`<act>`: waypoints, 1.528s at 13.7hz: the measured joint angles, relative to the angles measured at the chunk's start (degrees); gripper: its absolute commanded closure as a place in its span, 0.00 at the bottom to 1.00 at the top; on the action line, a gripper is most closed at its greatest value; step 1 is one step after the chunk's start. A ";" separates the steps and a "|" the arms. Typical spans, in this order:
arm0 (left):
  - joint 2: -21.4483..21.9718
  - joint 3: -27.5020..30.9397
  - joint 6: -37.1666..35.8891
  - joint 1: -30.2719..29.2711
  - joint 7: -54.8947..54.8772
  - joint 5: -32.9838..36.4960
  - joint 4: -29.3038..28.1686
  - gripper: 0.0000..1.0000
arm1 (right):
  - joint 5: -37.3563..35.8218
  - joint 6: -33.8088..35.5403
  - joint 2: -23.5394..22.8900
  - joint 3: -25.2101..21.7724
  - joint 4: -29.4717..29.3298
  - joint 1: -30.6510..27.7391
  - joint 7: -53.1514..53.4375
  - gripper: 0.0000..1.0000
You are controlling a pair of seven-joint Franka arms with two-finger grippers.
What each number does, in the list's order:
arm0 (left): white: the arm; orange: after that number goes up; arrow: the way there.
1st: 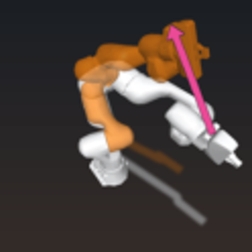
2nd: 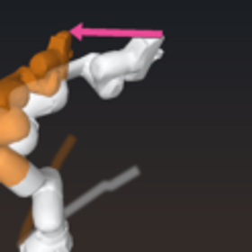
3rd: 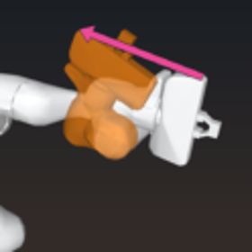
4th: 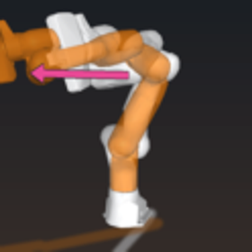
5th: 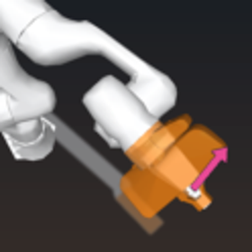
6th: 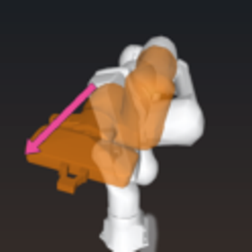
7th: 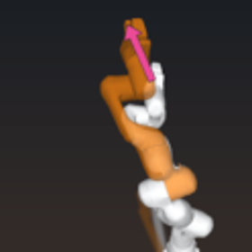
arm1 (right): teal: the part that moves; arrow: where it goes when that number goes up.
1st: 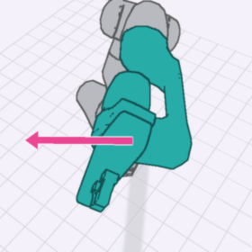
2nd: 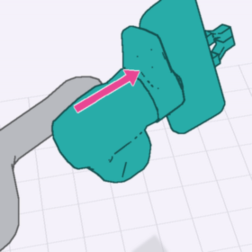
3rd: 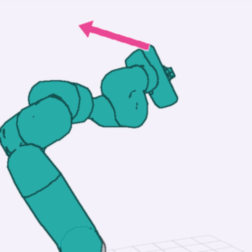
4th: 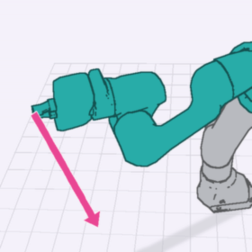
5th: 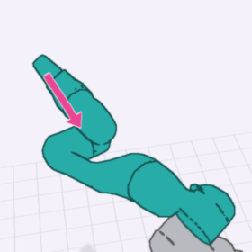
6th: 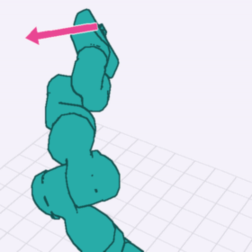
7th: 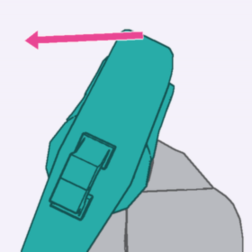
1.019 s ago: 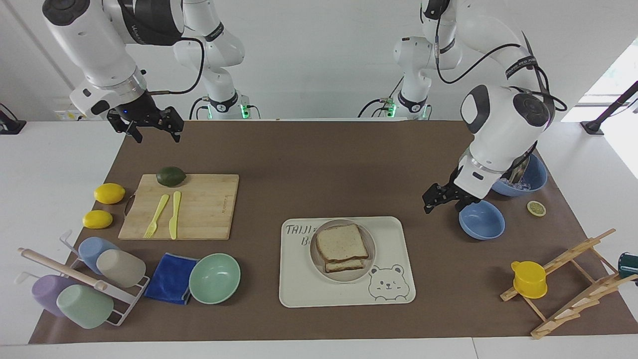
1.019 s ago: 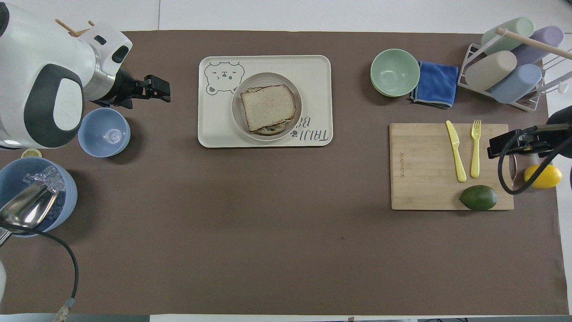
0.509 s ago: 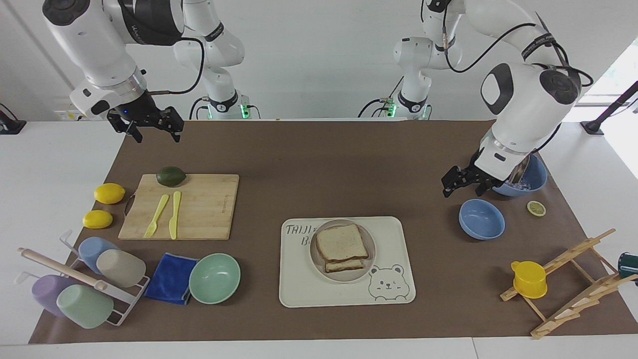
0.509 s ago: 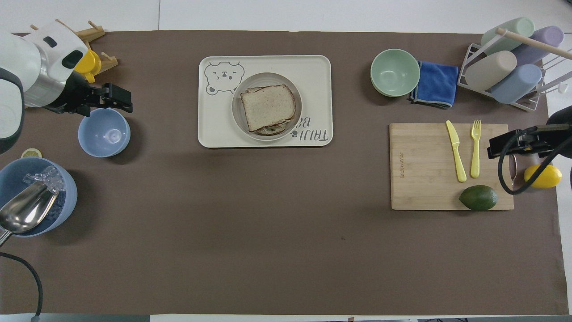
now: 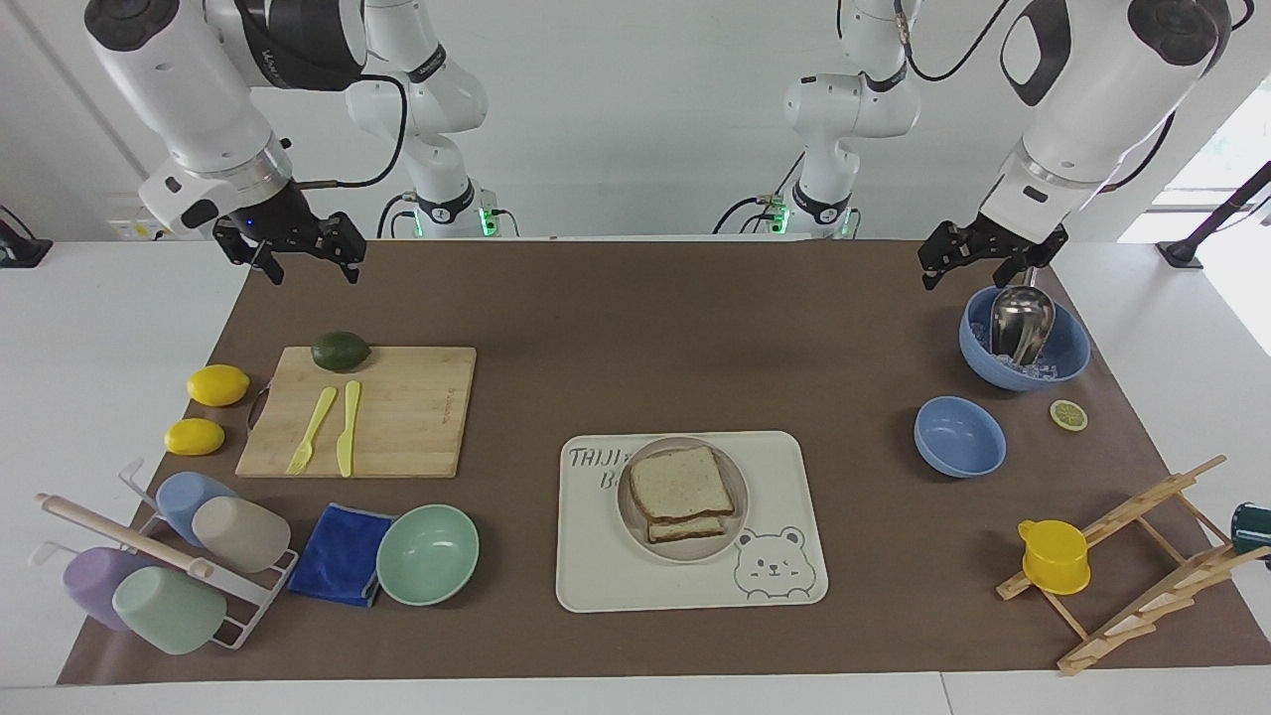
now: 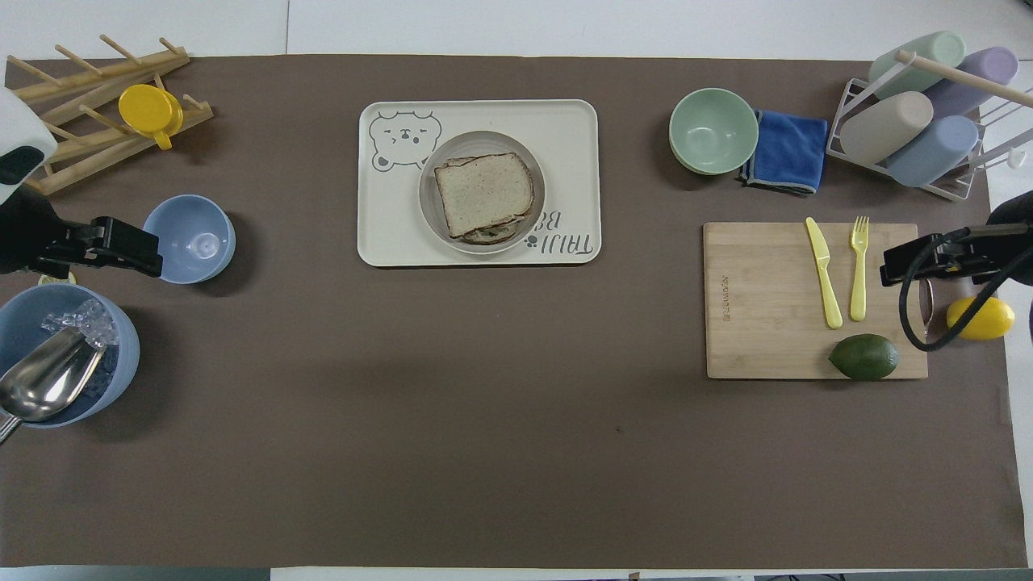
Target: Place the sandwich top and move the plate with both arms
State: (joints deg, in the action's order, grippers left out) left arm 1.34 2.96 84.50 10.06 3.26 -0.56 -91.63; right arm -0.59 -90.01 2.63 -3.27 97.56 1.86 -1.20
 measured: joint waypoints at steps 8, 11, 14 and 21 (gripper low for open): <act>2.65 -5.53 5.94 -3.88 0.06 0.07 -5.40 0.00 | 0.00 0.00 0.00 0.00 0.00 0.00 0.00 0.00; 2.73 -5.51 2.93 -3.88 0.06 0.07 -5.38 0.00 | 0.00 0.00 0.00 0.00 0.00 0.00 0.00 0.00; 2.77 -5.51 2.40 -3.89 0.06 -0.21 -5.19 0.00 | 0.00 0.00 0.00 0.00 0.00 0.00 0.00 0.00; 2.75 -5.46 2.40 -3.88 0.47 -0.85 -4.26 0.00 | 0.00 0.00 0.00 0.00 0.00 0.00 0.00 0.00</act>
State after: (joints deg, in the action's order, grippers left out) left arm 4.09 -2.50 86.90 6.18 3.73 -1.41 -95.89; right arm -0.59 -90.01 2.63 -3.27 97.56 1.86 -1.20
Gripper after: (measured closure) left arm 0.000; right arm 0.000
